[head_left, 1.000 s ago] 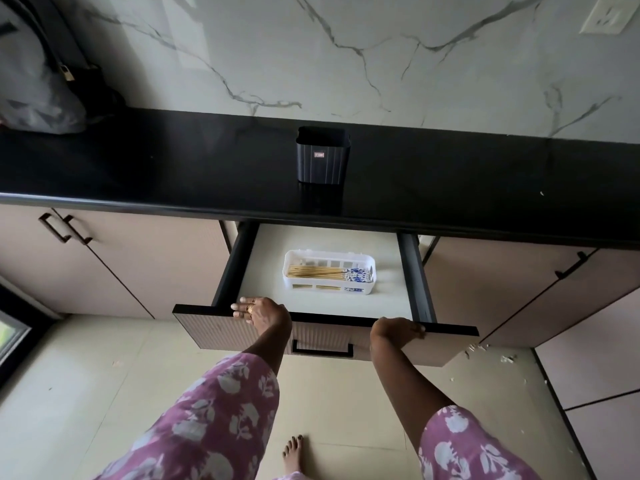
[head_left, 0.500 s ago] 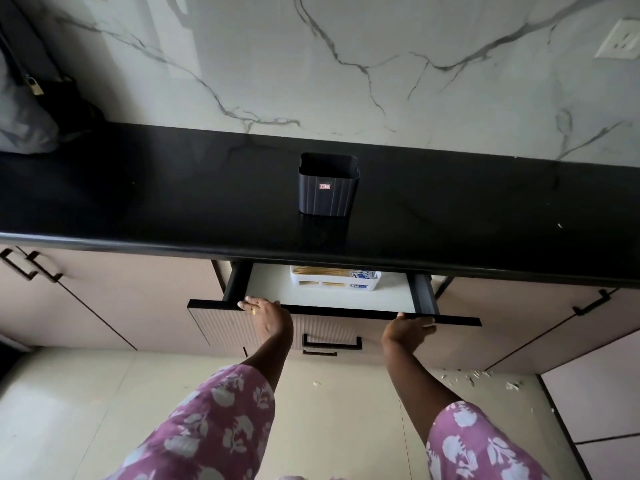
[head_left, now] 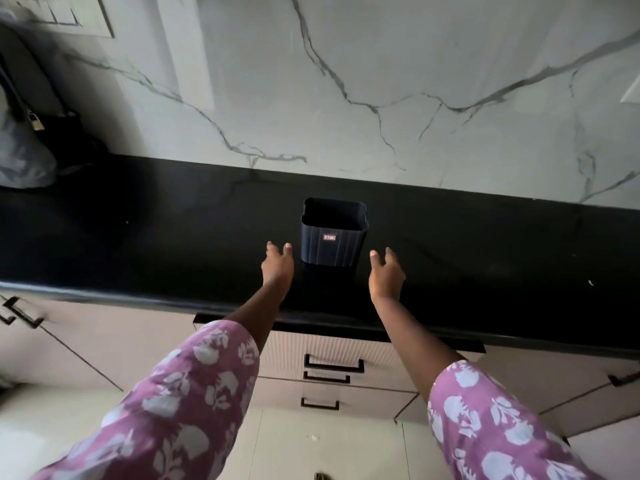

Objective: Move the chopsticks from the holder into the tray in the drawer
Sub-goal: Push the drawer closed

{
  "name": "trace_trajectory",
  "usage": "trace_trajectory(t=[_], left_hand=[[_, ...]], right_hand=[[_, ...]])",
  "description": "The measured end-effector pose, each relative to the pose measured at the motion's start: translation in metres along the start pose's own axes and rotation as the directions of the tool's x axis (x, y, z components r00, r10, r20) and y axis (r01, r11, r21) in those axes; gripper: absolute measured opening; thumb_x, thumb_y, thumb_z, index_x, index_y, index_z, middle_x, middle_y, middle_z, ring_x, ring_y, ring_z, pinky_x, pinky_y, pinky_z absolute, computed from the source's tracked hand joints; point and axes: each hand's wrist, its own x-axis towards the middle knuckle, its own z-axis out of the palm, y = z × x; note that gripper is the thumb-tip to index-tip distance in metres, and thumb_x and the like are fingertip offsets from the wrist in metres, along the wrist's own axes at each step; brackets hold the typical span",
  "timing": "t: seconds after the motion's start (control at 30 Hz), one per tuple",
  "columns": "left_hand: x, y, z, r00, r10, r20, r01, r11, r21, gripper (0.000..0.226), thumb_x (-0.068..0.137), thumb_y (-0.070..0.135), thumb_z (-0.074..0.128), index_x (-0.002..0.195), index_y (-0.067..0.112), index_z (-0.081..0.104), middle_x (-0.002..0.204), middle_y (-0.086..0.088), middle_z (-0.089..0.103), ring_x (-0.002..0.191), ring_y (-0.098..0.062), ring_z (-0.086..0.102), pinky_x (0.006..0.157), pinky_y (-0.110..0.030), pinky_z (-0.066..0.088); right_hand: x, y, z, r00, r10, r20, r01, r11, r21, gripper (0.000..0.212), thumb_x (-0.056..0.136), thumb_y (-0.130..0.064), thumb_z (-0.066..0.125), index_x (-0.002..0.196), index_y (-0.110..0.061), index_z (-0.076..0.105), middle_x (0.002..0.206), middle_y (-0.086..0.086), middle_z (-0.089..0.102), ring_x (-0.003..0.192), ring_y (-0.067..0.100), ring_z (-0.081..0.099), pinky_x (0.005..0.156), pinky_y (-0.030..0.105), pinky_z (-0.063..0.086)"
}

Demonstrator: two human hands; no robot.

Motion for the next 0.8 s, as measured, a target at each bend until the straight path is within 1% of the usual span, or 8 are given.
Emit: trace_trajectory(t=[0.07, 0.2, 0.3, 0.37, 0.47, 0.57, 0.73, 0.8], left_hand=[[0.013, 0.016, 0.007, 0.997, -0.041, 0.069, 0.044, 0.998, -0.044, 0.064, 0.098, 0.045, 0.033, 0.15, 0.013, 0.014, 0.149, -0.018, 0.035, 0.136, -0.035, 0.033, 0.109, -0.037, 0.028], [0.03, 0.033, 0.017, 0.99, -0.095, 0.109, 0.107, 0.988, -0.11, 0.067, 0.097, 0.053, 0.027, 0.151, 0.018, 0.011, 0.151, -0.017, 0.03, 0.137, -0.036, 0.031, 0.11, -0.041, 0.027], [0.035, 0.036, 0.024, 0.991, -0.048, 0.127, 0.06, 0.994, -0.088, 0.062, 0.097, 0.053, 0.025, 0.15, 0.021, 0.02, 0.15, -0.015, 0.034, 0.137, -0.034, 0.033, 0.11, -0.04, 0.027], [0.035, 0.036, 0.028, 0.988, -0.004, 0.153, 0.012, 0.998, -0.057, 0.058, 0.098, 0.052, 0.025, 0.145, 0.019, 0.035, 0.145, -0.014, 0.042, 0.133, -0.033, 0.039, 0.109, -0.039, 0.029], [0.035, 0.038, 0.034, 0.987, 0.019, 0.16, -0.015, 1.0, -0.027, 0.055, 0.099, 0.049, 0.026, 0.138, 0.016, 0.046, 0.139, -0.015, 0.049, 0.129, -0.033, 0.043, 0.108, -0.041, 0.033], [0.031, 0.042, 0.037, 0.986, 0.022, 0.167, -0.022, 1.0, -0.006, 0.056, 0.099, 0.049, 0.026, 0.136, 0.014, 0.049, 0.136, -0.016, 0.052, 0.127, -0.034, 0.045, 0.108, -0.042, 0.035], [0.016, 0.048, 0.043, 0.985, 0.025, 0.171, -0.03, 0.999, 0.025, 0.056, 0.1, 0.046, 0.024, 0.137, 0.011, 0.047, 0.137, -0.018, 0.049, 0.13, -0.035, 0.041, 0.107, -0.042, 0.032], [0.011, 0.05, 0.043, 0.984, 0.034, 0.174, -0.043, 0.998, 0.048, 0.055, 0.101, 0.044, 0.022, 0.137, 0.012, 0.047, 0.138, -0.018, 0.049, 0.13, -0.035, 0.041, 0.107, -0.041, 0.031]], right_hand=[[0.018, -0.012, 0.008, 0.997, 0.054, 0.055, -0.058, 0.995, 0.086, 0.056, 0.097, -0.033, 0.046, 0.143, -0.003, 0.033, 0.147, 0.018, 0.041, 0.136, 0.031, 0.037, 0.111, 0.031, 0.027], [0.044, -0.023, 0.025, 0.983, 0.152, 0.108, -0.171, 0.964, 0.203, 0.064, 0.095, -0.045, 0.046, 0.145, -0.008, 0.03, 0.145, 0.018, 0.044, 0.137, 0.032, 0.037, 0.113, 0.035, 0.028], [0.053, -0.026, 0.032, 0.988, 0.122, 0.094, -0.139, 0.967, 0.215, 0.056, 0.096, -0.038, 0.046, 0.14, -0.004, 0.04, 0.14, 0.019, 0.05, 0.133, 0.032, 0.042, 0.111, 0.034, 0.031], [0.054, -0.027, 0.034, 0.996, 0.08, 0.046, -0.088, 0.971, 0.221, 0.042, 0.097, -0.028, 0.048, 0.125, 0.003, 0.054, 0.125, 0.022, 0.061, 0.121, 0.034, 0.053, 0.103, 0.034, 0.038], [0.053, -0.027, 0.033, 0.997, 0.071, 0.005, -0.07, 0.973, 0.22, 0.031, 0.095, -0.019, 0.048, 0.114, 0.0, 0.063, 0.113, 0.019, 0.068, 0.111, 0.031, 0.06, 0.096, 0.033, 0.044], [0.051, -0.027, 0.028, 0.994, 0.108, -0.026, -0.101, 0.974, 0.201, 0.035, 0.095, -0.019, 0.048, 0.123, -0.001, 0.059, 0.123, 0.018, 0.064, 0.119, 0.03, 0.056, 0.104, 0.033, 0.041], [0.048, -0.021, 0.013, 0.996, 0.086, -0.031, -0.082, 0.988, 0.132, 0.035, 0.096, -0.018, 0.047, 0.124, 0.001, 0.057, 0.125, 0.021, 0.062, 0.121, 0.033, 0.054, 0.105, 0.034, 0.039], [0.047, -0.023, 0.008, 0.995, 0.097, -0.028, -0.093, 0.989, 0.117, 0.039, 0.096, -0.019, 0.046, 0.128, 0.001, 0.053, 0.13, 0.021, 0.058, 0.125, 0.033, 0.05, 0.107, 0.034, 0.036]])
